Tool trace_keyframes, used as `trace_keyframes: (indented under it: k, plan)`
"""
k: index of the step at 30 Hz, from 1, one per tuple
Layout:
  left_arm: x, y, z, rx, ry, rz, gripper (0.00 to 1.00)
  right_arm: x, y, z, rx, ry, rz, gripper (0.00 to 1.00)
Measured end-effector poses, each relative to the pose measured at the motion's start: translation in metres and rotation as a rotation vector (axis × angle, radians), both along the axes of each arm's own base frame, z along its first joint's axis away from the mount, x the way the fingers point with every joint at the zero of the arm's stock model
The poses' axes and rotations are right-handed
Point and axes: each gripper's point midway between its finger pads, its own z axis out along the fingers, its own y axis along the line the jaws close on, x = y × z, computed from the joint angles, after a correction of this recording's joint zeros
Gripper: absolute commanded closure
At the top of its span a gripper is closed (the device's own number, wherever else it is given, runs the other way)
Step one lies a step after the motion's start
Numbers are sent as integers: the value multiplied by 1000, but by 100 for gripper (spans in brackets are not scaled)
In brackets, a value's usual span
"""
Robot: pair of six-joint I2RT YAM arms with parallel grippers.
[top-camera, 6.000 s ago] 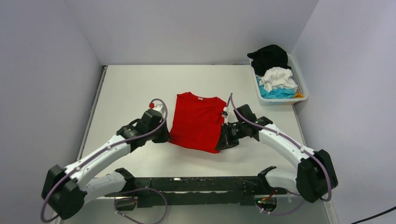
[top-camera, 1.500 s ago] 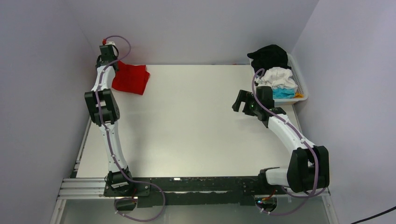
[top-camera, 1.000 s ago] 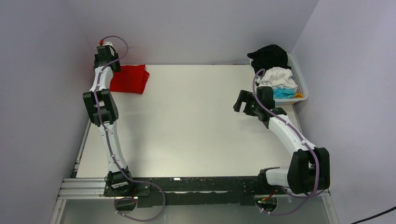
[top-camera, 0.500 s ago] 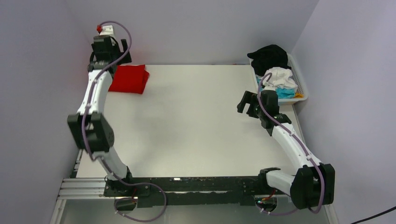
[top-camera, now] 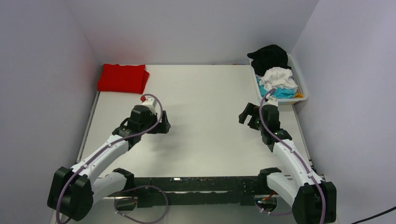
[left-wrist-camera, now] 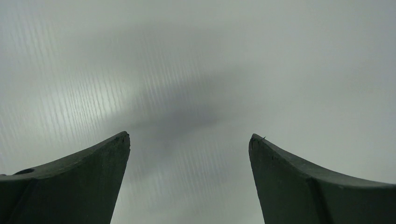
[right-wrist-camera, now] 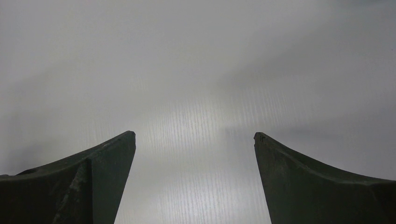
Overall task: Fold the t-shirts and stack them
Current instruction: Reset both arms
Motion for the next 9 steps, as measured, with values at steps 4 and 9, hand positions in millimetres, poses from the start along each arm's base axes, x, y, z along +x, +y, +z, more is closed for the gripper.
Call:
trace_keyframes:
  k: [4,9]
  plan:
    - [-22,0,-8,17,28,0,1,-4,-2,-11,0,17,-17,0]
    - [-17,14,23,2,-88,78,1,-1,-6,-9,-10,1,-40,0]
